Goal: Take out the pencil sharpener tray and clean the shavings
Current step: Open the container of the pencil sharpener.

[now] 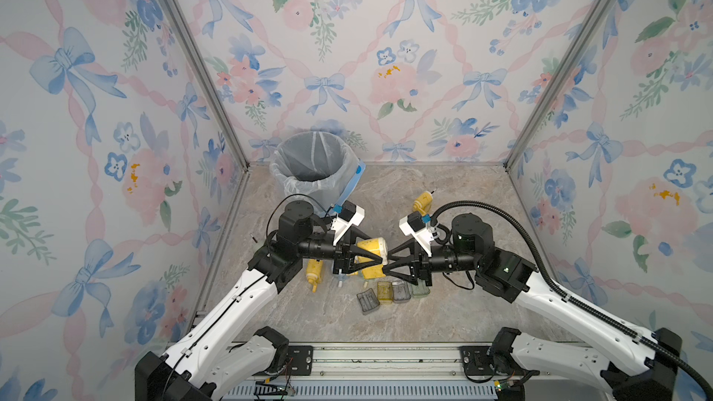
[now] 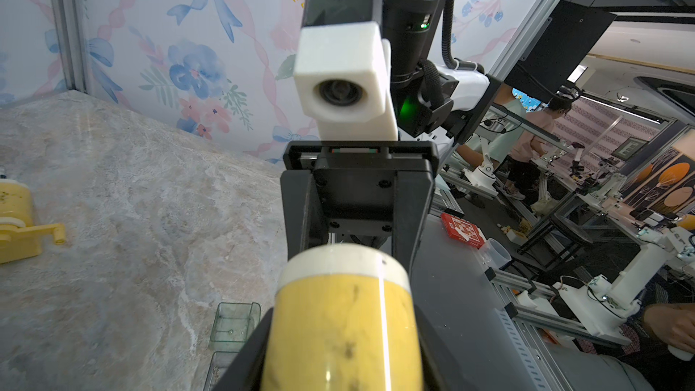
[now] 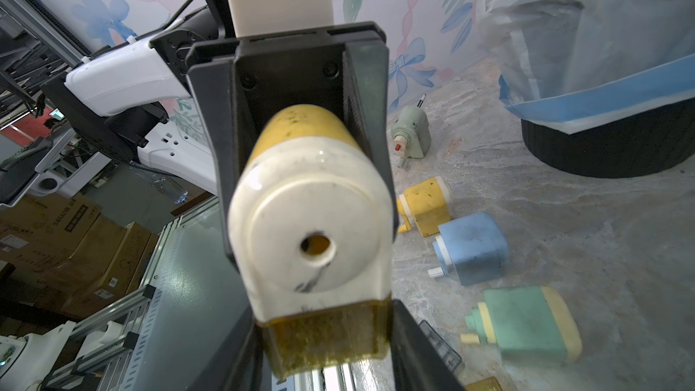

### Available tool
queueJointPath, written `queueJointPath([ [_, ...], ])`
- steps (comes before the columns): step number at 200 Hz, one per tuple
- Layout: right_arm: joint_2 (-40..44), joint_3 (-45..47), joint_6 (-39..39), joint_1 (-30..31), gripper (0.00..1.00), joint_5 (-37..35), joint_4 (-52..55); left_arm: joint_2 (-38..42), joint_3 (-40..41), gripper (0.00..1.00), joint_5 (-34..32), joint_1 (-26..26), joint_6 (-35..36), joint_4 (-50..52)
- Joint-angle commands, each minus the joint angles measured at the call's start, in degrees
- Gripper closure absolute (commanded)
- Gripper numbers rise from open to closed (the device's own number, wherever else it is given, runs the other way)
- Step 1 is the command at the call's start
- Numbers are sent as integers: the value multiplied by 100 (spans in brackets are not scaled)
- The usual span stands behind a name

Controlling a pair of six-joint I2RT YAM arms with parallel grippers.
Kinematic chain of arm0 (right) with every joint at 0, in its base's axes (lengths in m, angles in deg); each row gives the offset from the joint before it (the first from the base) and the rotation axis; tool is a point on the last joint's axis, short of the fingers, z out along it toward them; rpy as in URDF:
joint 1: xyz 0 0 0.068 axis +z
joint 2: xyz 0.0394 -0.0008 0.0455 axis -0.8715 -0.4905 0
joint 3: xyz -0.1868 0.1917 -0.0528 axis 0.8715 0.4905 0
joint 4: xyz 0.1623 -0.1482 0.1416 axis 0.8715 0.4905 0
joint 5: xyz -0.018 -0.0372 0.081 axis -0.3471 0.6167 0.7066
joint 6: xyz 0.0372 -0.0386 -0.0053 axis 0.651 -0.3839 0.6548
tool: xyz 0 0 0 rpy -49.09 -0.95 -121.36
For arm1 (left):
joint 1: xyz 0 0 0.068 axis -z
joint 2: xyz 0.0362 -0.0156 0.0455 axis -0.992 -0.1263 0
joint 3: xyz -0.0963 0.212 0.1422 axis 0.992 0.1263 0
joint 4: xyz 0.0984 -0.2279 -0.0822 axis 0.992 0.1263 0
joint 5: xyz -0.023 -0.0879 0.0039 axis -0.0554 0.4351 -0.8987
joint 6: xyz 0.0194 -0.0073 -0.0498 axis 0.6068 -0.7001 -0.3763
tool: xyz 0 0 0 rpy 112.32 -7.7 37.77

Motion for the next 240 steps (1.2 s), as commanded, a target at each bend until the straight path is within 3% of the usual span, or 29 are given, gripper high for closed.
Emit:
queueJointPath([
  [1,308,52,312,-235,56,206,-60,101,64,100,138,-69,229,-100],
  [54,327,-1,314,-312,55,282,-15,112,72,100,142,-69,208,-129],
  [86,147,-27,353,-155,33,278,-56,134,77,100,136,-73,208,-147],
  [115,-15,-86,302,-7,28,189,-81,147,78,100,138,-73,198,-158],
  [206,-263,-140,414,91,34,264,-430,165,94,100,136,-98,155,-217],
  [240,-335,-229,419,90,51,387,-420,160,94,100,144,-119,136,-238],
])
